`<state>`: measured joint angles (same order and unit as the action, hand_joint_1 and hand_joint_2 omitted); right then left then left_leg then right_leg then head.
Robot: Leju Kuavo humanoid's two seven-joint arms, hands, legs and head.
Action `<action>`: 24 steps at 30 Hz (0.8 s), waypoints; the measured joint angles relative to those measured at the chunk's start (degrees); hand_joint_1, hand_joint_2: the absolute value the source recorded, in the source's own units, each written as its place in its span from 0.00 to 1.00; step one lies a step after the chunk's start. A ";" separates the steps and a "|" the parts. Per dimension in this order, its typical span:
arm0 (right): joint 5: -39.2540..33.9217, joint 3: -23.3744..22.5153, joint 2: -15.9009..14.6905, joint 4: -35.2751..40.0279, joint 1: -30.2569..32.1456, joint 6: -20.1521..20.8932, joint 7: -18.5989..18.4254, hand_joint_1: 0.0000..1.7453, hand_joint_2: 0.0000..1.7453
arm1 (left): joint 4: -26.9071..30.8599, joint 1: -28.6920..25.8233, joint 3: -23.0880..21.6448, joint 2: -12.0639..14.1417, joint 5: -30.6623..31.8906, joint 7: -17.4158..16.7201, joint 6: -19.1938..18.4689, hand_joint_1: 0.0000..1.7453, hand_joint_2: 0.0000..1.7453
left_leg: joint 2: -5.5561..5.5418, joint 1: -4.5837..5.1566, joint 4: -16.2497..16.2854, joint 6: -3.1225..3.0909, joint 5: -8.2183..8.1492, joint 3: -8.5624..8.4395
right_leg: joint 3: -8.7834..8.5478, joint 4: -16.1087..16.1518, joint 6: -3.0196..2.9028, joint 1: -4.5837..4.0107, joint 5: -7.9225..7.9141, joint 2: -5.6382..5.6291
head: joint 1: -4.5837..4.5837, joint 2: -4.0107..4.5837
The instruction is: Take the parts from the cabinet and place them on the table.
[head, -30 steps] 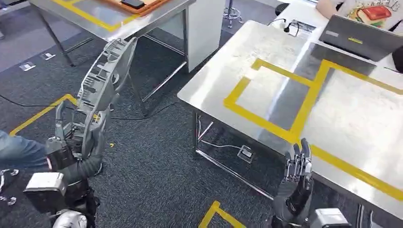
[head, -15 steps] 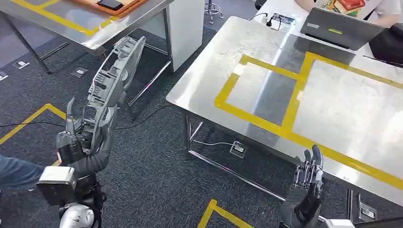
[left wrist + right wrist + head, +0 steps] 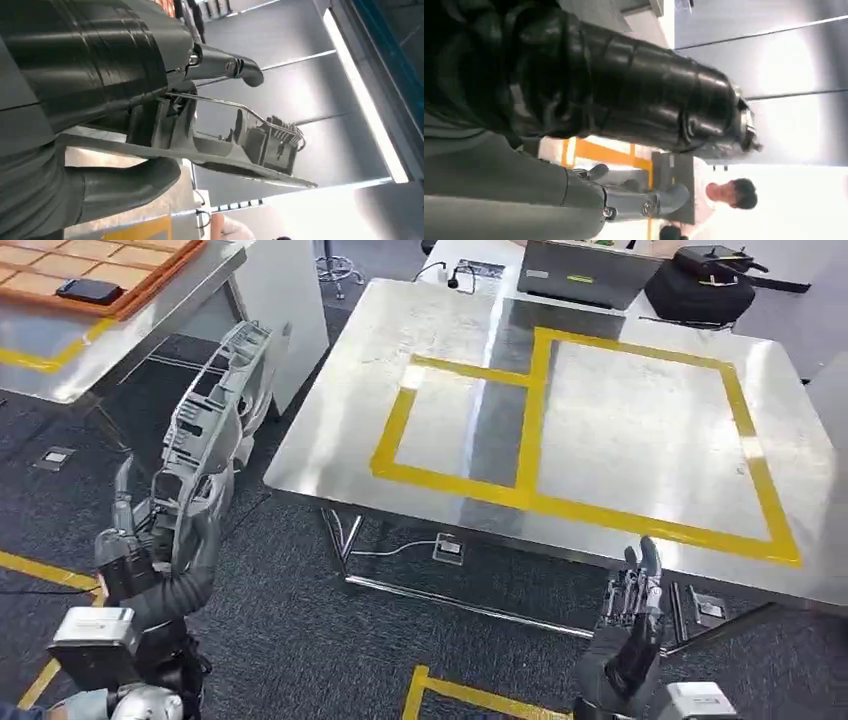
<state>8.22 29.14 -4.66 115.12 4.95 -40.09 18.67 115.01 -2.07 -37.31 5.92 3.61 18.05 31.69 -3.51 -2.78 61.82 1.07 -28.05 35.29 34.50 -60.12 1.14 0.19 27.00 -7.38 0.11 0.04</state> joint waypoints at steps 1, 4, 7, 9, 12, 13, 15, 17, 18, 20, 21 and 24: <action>0.00 0.04 0.00 0.02 0.06 0.00 0.11 0.00 0.00 | 0.02 -0.14 0.07 0.04 0.07 0.02 0.02 1.00 1.00 | 0.55 0.20 -0.01 -0.20 0.01 0.07 | 0.15 -0.01 0.24 0.25 -0.17 -0.15 | -0.72 0.00; -0.20 0.02 -0.04 0.11 0.12 -0.02 0.28 0.00 0.00 | 0.02 -0.16 0.15 -0.04 0.04 -0.11 0.02 1.00 1.00 | 2.10 0.06 -0.19 -1.38 -0.14 -0.33 | 1.84 -1.99 0.93 -0.20 0.69 3.12 | -1.30 0.00; -0.37 0.02 -0.04 0.09 0.06 -0.02 0.42 0.00 0.00 | 0.11 -0.16 0.24 -0.02 0.07 -0.04 0.02 1.00 1.00 | 4.09 0.57 -0.30 -1.81 -0.47 -0.51 | 8.79 -14.58 1.29 0.05 6.34 7.03 | -2.71 0.00; -0.42 0.02 -0.04 0.09 0.07 -0.02 0.42 0.00 0.00 | 0.11 -0.20 0.24 -0.02 0.07 -0.04 0.00 1.00 1.00 | 5.40 0.94 -0.30 -2.01 -0.81 -0.74 | 11.12 -18.07 0.90 -0.01 6.44 7.08 | -3.21 0.00; -0.42 0.02 -0.07 0.09 0.07 -0.02 0.44 0.00 0.00 | 0.13 -0.24 0.24 -0.04 0.04 -0.09 -0.04 1.00 1.00 | 7.55 2.00 -0.53 -2.14 -1.56 -1.90 | 6.13 -6.80 -1.40 -1.12 -0.49 7.79 | -3.96 0.00; -0.42 0.02 -0.07 0.11 0.05 -0.02 0.44 0.00 0.00 | 0.15 -0.24 0.24 -0.04 0.07 -0.07 -0.04 1.00 1.00 | 8.15 1.94 -1.09 -2.29 -1.71 -2.50 | 3.43 -1.47 -2.93 -2.16 -2.59 10.13 | -4.26 0.00; -0.39 0.00 -0.04 0.11 0.05 -0.02 0.44 0.00 0.00 | 0.17 -0.16 0.24 0.00 0.09 0.02 0.00 1.00 1.00 | 8.93 2.07 -2.20 -2.03 -1.56 -3.42 | 2.31 0.02 -4.20 -2.98 -2.09 12.58 | -2.75 0.00; 0.33 0.00 -0.04 0.24 -0.15 -0.02 0.44 0.00 0.00 | 0.17 -0.15 0.24 -0.02 0.09 0.07 0.02 1.00 1.00 | 10.33 1.30 -3.09 -1.45 -1.25 -3.63 | 1.28 1.80 -4.25 -3.49 -2.44 11.33 | -3.89 0.00; 0.91 -0.02 -0.04 0.26 0.08 -0.02 0.20 0.00 0.00 | 0.17 -0.17 0.26 -0.09 0.07 0.00 -0.04 1.00 1.00 | 10.88 1.51 -3.78 -1.21 -1.14 -4.29 | 0.93 2.71 -4.82 -3.49 -2.86 10.71 | -4.20 0.00; 2.41 -0.04 0.07 0.31 0.42 -0.02 -0.04 0.00 0.00 | 0.13 -0.24 0.22 -0.07 0.07 -0.09 -0.07 1.00 1.00 | 8.30 1.61 -3.03 -1.15 -1.88 -4.02 | -1.59 5.62 -4.33 -2.42 -3.96 10.17 | -4.15 0.00; 3.50 -0.11 0.24 0.26 0.18 -0.02 -0.48 0.00 0.00 | 0.17 -0.25 0.20 0.00 0.22 -0.04 0.00 1.00 1.00 | 5.10 1.44 1.08 -0.99 -3.73 -2.01 | -2.14 6.16 -4.44 -1.97 -4.04 9.67 | -3.65 0.00; 4.42 -0.11 0.55 0.15 0.20 0.00 -1.16 0.00 0.00 | 0.17 -0.25 0.13 0.13 0.70 0.17 0.07 1.00 1.00 | 3.45 1.08 12.10 -0.10 -6.33 5.11 | -2.40 5.79 -4.00 -1.55 -3.36 8.33 | -2.40 0.00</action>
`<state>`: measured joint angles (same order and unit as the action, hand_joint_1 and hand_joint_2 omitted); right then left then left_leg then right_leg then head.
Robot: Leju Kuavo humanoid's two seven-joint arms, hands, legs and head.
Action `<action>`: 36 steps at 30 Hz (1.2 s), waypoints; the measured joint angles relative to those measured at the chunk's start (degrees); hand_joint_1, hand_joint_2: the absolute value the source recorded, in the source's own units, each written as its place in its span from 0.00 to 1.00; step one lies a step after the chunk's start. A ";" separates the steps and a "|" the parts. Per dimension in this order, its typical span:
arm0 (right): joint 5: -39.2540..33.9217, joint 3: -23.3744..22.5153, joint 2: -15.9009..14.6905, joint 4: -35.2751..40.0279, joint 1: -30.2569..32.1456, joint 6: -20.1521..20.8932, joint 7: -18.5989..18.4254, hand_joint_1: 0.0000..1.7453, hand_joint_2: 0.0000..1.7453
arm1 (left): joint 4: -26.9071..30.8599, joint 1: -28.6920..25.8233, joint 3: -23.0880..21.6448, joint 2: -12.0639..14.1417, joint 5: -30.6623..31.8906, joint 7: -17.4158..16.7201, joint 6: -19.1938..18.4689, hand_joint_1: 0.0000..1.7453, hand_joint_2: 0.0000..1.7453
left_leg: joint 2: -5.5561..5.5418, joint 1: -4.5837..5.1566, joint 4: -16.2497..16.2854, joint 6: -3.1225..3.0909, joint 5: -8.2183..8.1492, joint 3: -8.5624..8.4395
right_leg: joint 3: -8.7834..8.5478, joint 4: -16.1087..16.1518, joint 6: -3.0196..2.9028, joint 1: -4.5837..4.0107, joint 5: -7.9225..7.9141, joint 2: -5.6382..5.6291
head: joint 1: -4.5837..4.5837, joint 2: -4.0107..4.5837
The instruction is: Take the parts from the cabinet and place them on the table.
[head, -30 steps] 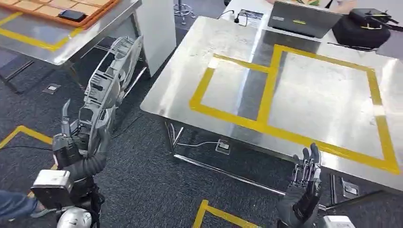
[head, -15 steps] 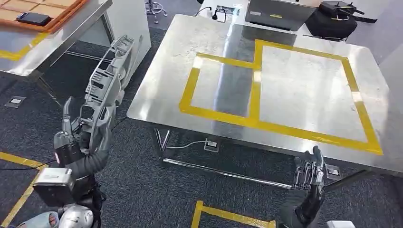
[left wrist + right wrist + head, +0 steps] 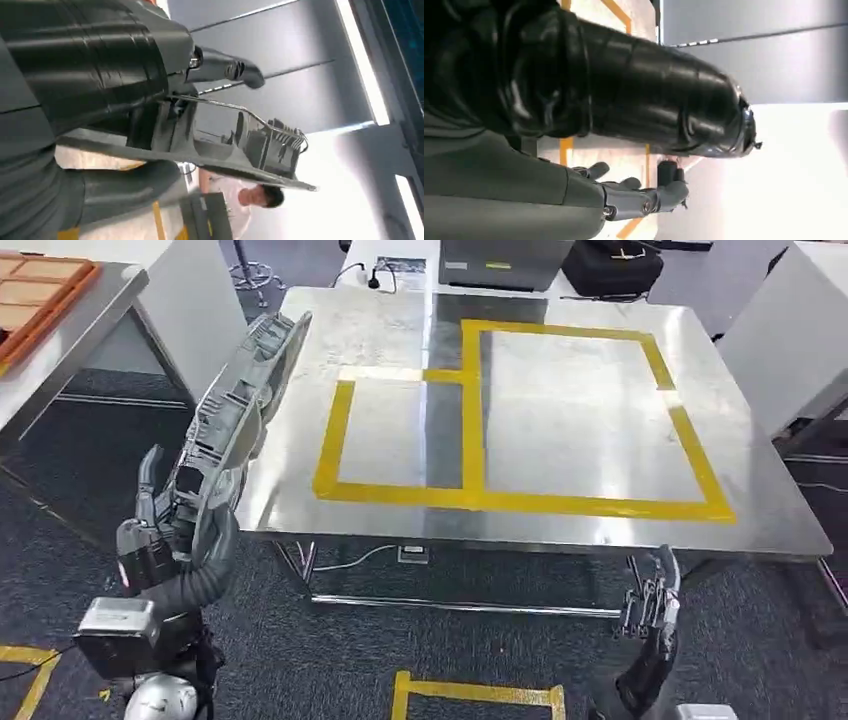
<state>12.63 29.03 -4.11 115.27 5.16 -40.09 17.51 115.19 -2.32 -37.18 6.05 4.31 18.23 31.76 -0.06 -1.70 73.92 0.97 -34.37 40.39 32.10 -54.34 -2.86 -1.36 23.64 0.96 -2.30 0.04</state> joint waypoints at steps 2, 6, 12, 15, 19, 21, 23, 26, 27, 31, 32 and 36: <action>0.11 -0.02 0.04 -0.07 0.05 0.00 -0.26 0.00 0.00 | -0.02 -0.23 0.02 0.04 0.02 -0.11 0.04 1.00 1.00 | 0.05 -0.27 -2.01 0.51 3.53 0.71 | -0.19 -0.89 0.88 0.48 0.86 -1.13 | 0.48 0.00; 0.17 -0.04 0.15 -0.07 0.03 0.00 -0.40 0.00 0.00 | 0.09 -0.16 -0.11 0.07 0.13 -0.02 0.02 1.00 1.00 | -0.48 -0.74 -13.53 0.87 7.78 -4.75 | 1.02 -5.40 3.21 0.84 3.99 -2.39 | 2.10 0.00; 0.26 -0.35 0.17 -0.04 0.20 0.00 -0.42 0.00 0.00 | 0.15 -0.20 0.02 0.07 0.17 -0.15 0.07 1.00 1.00 | -0.47 -0.86 -13.27 -1.24 7.51 -4.89 | 3.58 -9.80 4.80 1.29 6.43 -1.67 | 0.44 0.00; 0.26 -0.55 0.17 -0.07 0.37 0.00 -0.42 0.00 0.00 | 0.15 -0.18 0.04 0.09 0.17 -0.11 0.07 1.00 1.00 | -0.43 -0.79 -13.33 -1.48 7.25 -4.99 | 10.34 -22.08 5.31 1.74 10.38 -1.48 | -0.39 0.00; 0.26 -0.74 0.17 -0.07 0.37 0.00 -0.42 0.00 0.00 | 0.15 -0.25 0.04 0.07 0.17 -0.15 0.04 1.00 1.00 | -0.50 -0.69 -13.42 -1.34 6.79 -5.82 | 6.62 -11.22 4.26 1.60 2.09 -1.48 | -1.14 0.00; 0.28 -0.74 0.17 -0.07 0.26 0.00 -0.50 0.00 0.00 | 0.18 -0.18 0.07 0.02 0.22 -0.15 0.07 1.00 1.00 | -0.50 -0.64 -13.95 -1.11 6.81 -6.09 | 3.94 -5.95 3.55 1.23 1.83 -1.36 | -1.18 0.00; 0.41 -0.76 0.20 -0.04 0.26 0.00 -0.53 0.00 0.00 | 0.15 -0.08 0.09 0.02 0.24 -0.17 0.13 1.00 1.00 | -0.43 -0.84 -14.26 -0.40 7.11 -5.87 | 3.13 -4.95 2.91 0.70 1.76 -1.36 | -1.49 0.00; 0.68 -0.79 0.33 0.04 0.41 0.00 -0.85 0.00 0.00 | 0.11 -0.12 0.04 0.04 0.24 -0.37 0.09 1.00 1.00 | 0.26 -0.92 -14.62 0.48 6.82 -6.20 | 1.32 -2.20 2.56 1.44 0.91 -1.34 | -1.18 0.00; 0.79 -0.81 0.42 0.02 0.30 0.00 -0.85 0.00 0.00 | 0.15 -0.10 0.02 0.07 0.26 -0.46 0.11 1.00 1.00 | 0.20 -0.50 -12.90 0.49 5.82 -5.58 | 0.54 -1.44 2.28 1.19 0.80 -1.41 | -0.70 0.00; 0.85 -0.83 0.55 -0.13 0.39 0.00 -1.09 0.00 0.00 | 0.13 0.03 -0.02 0.24 0.31 -0.68 0.15 1.00 1.00 | 0.11 -0.12 1.33 0.53 0.97 2.27 | 0.51 -1.85 1.57 0.52 1.14 -1.37 | 1.01 0.00; 0.85 -0.83 0.55 -0.15 0.40 0.00 -1.09 0.00 0.00 | 0.09 -0.03 -0.02 0.26 0.28 -0.79 0.15 1.00 1.00 | 0.12 -0.11 0.76 0.43 2.20 2.31 | 0.49 -2.06 1.56 0.43 1.32 -1.52 | 1.25 0.00; 0.85 -0.85 0.59 -0.17 0.40 0.00 -1.09 0.00 0.00 | -0.04 0.10 -0.04 0.28 0.22 -0.98 0.13 1.00 1.00 | 0.12 -0.01 -13.60 -0.13 7.39 -4.85 | 0.90 -4.12 2.46 0.24 2.80 -1.77 | 2.01 0.00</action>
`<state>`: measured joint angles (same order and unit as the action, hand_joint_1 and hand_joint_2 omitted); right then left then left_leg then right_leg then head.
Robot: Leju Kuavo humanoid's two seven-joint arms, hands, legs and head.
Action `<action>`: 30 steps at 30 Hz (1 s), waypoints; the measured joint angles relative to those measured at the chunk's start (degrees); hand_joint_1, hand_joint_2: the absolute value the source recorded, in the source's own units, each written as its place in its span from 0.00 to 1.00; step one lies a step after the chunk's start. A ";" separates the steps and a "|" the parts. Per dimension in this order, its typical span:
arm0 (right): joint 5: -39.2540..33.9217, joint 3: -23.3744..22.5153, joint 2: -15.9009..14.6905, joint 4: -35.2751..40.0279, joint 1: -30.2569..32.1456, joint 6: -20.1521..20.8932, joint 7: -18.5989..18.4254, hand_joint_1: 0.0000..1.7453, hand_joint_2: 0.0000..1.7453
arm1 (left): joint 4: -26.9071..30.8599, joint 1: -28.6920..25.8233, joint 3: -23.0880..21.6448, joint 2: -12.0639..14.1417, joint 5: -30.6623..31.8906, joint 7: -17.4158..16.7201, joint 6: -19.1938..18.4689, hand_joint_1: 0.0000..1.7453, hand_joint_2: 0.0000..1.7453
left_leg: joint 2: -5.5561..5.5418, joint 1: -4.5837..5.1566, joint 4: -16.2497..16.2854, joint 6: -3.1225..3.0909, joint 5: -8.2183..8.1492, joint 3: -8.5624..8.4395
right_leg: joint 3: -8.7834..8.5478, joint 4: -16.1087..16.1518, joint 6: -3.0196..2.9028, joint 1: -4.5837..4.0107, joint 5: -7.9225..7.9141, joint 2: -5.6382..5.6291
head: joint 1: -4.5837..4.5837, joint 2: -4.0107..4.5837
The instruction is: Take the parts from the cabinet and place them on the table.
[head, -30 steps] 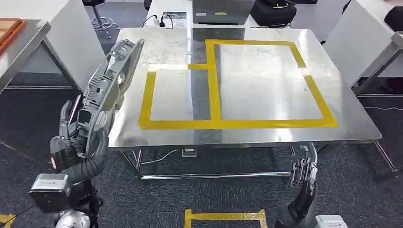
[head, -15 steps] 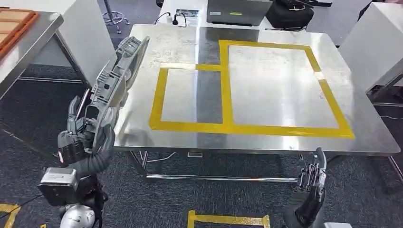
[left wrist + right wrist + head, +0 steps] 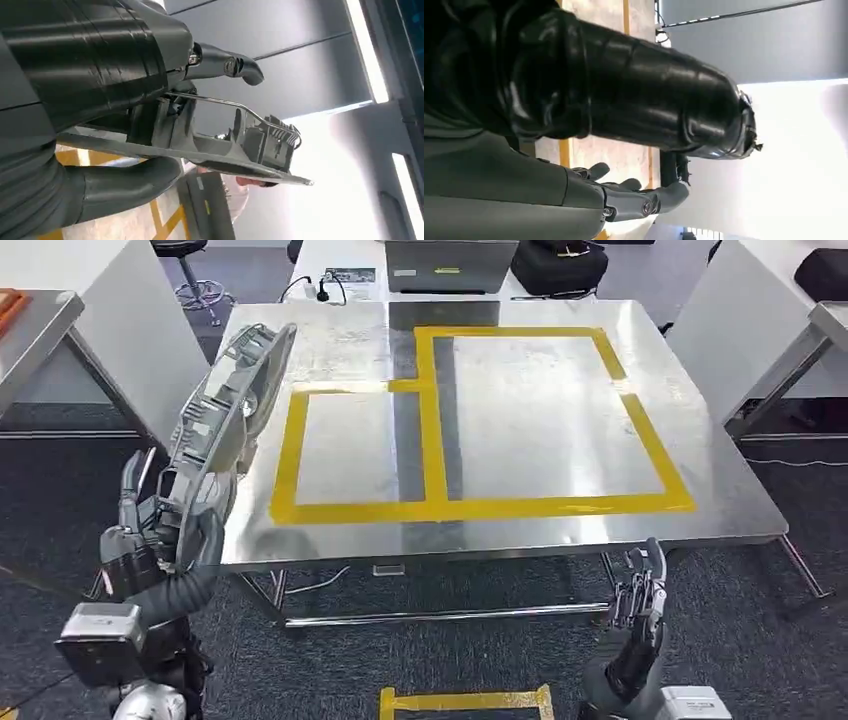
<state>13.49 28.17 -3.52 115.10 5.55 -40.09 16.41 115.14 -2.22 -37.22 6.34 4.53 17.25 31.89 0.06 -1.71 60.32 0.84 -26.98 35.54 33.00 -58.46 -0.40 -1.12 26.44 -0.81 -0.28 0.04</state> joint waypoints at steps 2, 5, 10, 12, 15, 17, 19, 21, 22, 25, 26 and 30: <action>0.00 0.02 0.00 -0.02 -0.07 0.00 0.02 0.00 0.00 | 0.04 0.00 -0.02 -0.02 0.02 0.07 0.00 1.00 1.00 | -0.16 0.19 -0.24 -0.63 0.27 -0.43 | 0.58 -0.62 0.55 -0.08 0.30 -0.05 | -0.22 0.00; 0.00 0.00 0.00 0.00 -0.04 0.00 0.02 0.00 0.00 | 0.04 -0.07 0.11 -0.04 0.02 -0.04 0.02 1.00 1.00 | -0.26 -0.21 -0.59 -1.46 0.62 -0.52 | 1.26 -1.08 1.29 0.07 0.60 0.04 | -0.13 0.00; 0.00 0.02 0.00 -0.04 0.03 0.00 0.04 0.00 0.00 | 0.02 -0.09 0.13 -0.02 0.02 -0.07 0.02 1.00 1.00 | -0.23 -0.28 -0.64 -1.84 0.35 -0.64 | 9.86 -18.35 3.10 1.34 7.40 0.29 | -1.97 0.00; 0.00 0.00 0.00 -0.04 0.04 0.00 0.04 0.00 0.00 | 0.02 -0.12 0.13 -0.02 0.00 -0.09 0.02 1.00 1.00 | -0.27 -0.29 -0.64 -1.80 0.24 -0.79 | 9.21 -15.57 3.07 1.57 4.24 0.30 | -2.38 0.00; 0.00 0.00 0.00 -0.04 -0.03 0.00 0.04 0.00 0.00 | 0.02 -0.09 0.13 -0.04 0.00 -0.11 0.02 1.00 1.00 | -0.34 -0.34 -0.73 -1.51 0.04 -1.22 | 3.19 -1.48 2.07 1.33 -1.67 0.32 | -2.97 0.00; 0.00 0.00 0.00 -0.04 -0.09 0.00 0.09 0.00 0.00 | 0.04 -0.07 0.18 -0.02 -0.07 -0.15 0.13 1.00 1.00 | -0.31 -0.31 -0.93 -0.71 0.24 -0.84 | 1.96 -0.59 1.40 0.74 -0.93 0.42 | -2.84 0.00; -0.02 0.00 0.00 -0.04 0.02 -0.02 0.09 0.00 0.00 | 0.02 -0.09 0.18 -0.04 -0.11 -0.26 0.17 1.00 1.00 | -0.27 -0.45 -1.41 -0.03 0.37 -1.15 | 1.98 -0.40 0.91 0.51 -1.00 0.35 | -2.78 0.00; 0.00 0.00 0.02 0.00 -0.01 0.00 0.11 0.00 0.00 | 0.02 -0.17 0.15 0.02 -0.20 -0.31 0.17 1.00 1.00 | -0.05 -0.38 -0.04 0.32 -0.66 -0.30 | 0.60 1.61 0.15 1.02 -1.80 0.44 | -2.20 0.00; 0.00 0.00 0.02 -0.02 -0.08 0.00 0.18 0.00 0.00 | 0.02 -0.04 0.13 0.02 -0.22 -0.31 0.17 1.00 1.00 | -0.09 -0.25 2.89 0.20 -2.41 1.12 | 0.50 1.71 -0.30 0.98 -1.84 0.47 | -1.72 0.00; 0.00 -0.02 0.04 -0.04 0.07 0.00 0.15 0.00 0.00 | 0.02 -0.12 0.15 0.15 -0.24 -0.26 0.22 1.00 1.00 | -0.12 -0.15 15.01 0.44 -6.75 7.43 | 0.55 1.52 -0.69 0.65 -1.62 0.46 | -0.61 0.00; -0.02 -0.02 0.04 -0.07 0.08 0.00 0.15 0.00 0.00 | 0.00 -0.17 0.15 0.17 -0.24 -0.33 0.24 1.00 1.00 | -0.11 -0.15 15.78 0.42 -6.21 8.04 | 0.55 1.31 -0.72 0.58 -1.53 0.39 | -0.39 0.00; -0.02 -0.02 0.18 -0.11 0.09 0.00 0.15 0.00 0.00 | 0.00 -0.15 0.13 0.17 -0.24 -0.39 0.20 1.00 1.00 | -0.04 -0.23 0.27 0.16 0.35 0.37 | 0.66 -0.55 0.12 0.64 -0.27 0.09 | 0.50 0.00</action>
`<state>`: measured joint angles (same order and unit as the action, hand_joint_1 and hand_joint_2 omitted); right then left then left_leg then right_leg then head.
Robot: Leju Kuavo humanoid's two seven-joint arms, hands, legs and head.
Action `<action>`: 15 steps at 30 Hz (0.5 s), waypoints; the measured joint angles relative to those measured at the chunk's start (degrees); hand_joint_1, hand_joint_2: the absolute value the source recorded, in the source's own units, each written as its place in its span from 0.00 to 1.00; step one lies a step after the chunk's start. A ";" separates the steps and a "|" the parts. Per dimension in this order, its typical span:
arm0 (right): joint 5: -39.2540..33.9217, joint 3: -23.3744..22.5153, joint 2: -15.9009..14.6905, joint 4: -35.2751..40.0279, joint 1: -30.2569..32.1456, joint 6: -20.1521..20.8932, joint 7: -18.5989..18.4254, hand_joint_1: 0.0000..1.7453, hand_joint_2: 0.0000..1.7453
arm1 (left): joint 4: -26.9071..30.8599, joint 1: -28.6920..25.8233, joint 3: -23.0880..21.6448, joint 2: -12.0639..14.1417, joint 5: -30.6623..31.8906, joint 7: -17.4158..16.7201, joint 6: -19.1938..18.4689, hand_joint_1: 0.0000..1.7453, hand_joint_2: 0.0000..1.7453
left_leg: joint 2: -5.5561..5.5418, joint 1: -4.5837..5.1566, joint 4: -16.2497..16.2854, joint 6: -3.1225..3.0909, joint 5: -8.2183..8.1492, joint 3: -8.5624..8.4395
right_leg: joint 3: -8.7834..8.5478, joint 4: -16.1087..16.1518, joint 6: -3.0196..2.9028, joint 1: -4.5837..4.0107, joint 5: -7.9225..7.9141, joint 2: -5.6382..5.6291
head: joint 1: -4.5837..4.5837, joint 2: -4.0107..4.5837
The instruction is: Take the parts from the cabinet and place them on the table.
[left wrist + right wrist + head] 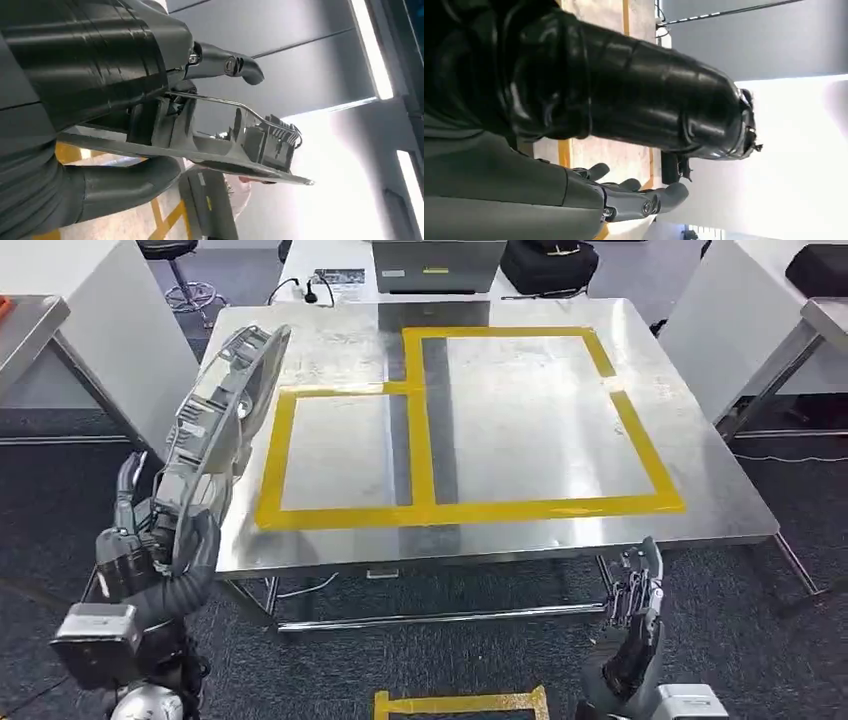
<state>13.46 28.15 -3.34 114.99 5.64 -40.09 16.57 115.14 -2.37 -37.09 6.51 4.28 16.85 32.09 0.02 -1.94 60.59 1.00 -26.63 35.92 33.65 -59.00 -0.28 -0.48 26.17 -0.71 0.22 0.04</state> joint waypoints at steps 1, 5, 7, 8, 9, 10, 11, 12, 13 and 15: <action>0.00 0.00 0.00 0.00 -0.05 0.00 0.00 0.00 0.00 | 0.00 0.06 -0.04 -0.02 -0.02 -0.02 0.00 1.00 1.00 | -0.02 0.18 -0.24 -0.19 -0.65 -0.90 | 0.62 -0.59 0.46 -0.51 0.44 -0.08 | 0.22 0.00; 0.00 0.00 0.00 0.00 -0.01 0.00 0.00 0.00 0.00 | 0.04 -0.01 0.07 -0.04 0.00 0.00 0.02 1.00 1.00 | -0.28 -0.09 -0.43 -1.43 -0.05 -0.69 | 0.67 -0.73 1.35 -0.23 0.42 -0.01 | -0.39 0.00; 0.02 0.00 0.00 0.02 -0.06 0.00 0.02 0.00 0.00 | 0.04 0.02 0.07 -0.11 0.00 0.00 0.00 1.00 1.00 | -0.27 -0.18 -0.55 -1.79 0.01 -0.88 | 2.73 -4.27 2.27 0.04 2.78 0.19 | -1.29 0.00; 0.02 0.00 0.00 0.02 -0.09 0.00 0.02 0.00 0.00 | 0.04 0.03 0.07 -0.11 0.00 0.00 0.00 1.00 1.00 | -0.28 -0.17 -0.55 -1.87 0.01 -0.81 | 4.53 -8.23 2.62 0.32 4.64 0.21 | -1.82 0.00; 0.02 0.00 0.00 0.02 0.00 0.00 0.02 0.00 0.00 | 0.04 0.00 0.07 -0.11 0.00 0.00 0.00 1.00 1.00 | -0.27 -0.14 -0.54 -1.91 -0.02 -0.74 | 6.80 -12.93 2.89 0.57 6.49 0.22 | -2.01 0.00; 0.02 0.00 0.00 0.00 0.08 0.00 0.02 0.00 0.00 | 0.02 0.00 0.07 -0.11 0.00 0.00 0.00 1.00 1.00 | -0.24 -0.12 -0.53 -1.94 -0.07 -0.70 | 8.73 -16.82 3.04 0.70 7.71 0.23 | -2.17 0.00; 0.02 0.00 0.00 -0.04 0.11 0.00 0.02 0.00 0.00 | 0.02 -0.02 0.07 -0.11 0.00 -0.02 0.00 1.00 1.00 | -0.23 -0.12 -0.52 -1.96 -0.10 -0.72 | 9.55 -18.28 3.10 0.75 7.56 0.23 | -2.43 0.00; 0.00 0.00 0.00 -0.04 0.10 0.00 0.02 0.00 0.00 | 0.02 -0.02 0.07 -0.11 0.00 -0.02 0.00 1.00 1.00 | -0.25 -0.12 -0.52 -1.93 -0.13 -0.77 | 9.00 -16.77 3.00 0.75 6.08 0.23 | -2.62 0.00; 0.00 0.00 0.00 -0.04 0.10 0.00 0.02 0.00 0.00 | 0.02 -0.01 0.07 -0.11 0.00 -0.02 0.00 1.00 1.00 | -0.30 -0.08 -0.52 -1.91 -0.15 -0.83 | 7.50 -13.35 2.76 0.72 3.97 0.23 | -2.82 0.00; 0.00 0.00 0.00 -0.04 0.05 0.00 0.02 0.00 0.00 | 0.02 0.02 0.07 -0.13 0.00 -0.02 0.00 1.00 1.00 | -0.39 -0.02 -0.62 -1.84 -0.19 -1.06 | 2.21 -2.17 1.64 0.43 -0.92 0.23 | -3.35 0.00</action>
<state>13.47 28.15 -3.34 114.95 5.69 -40.09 16.59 115.16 -2.34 -37.03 6.38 4.28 16.83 32.09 -0.36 -1.96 59.98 -0.84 -26.82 34.86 35.86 -61.17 1.36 -0.05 25.25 -0.48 -3.13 0.04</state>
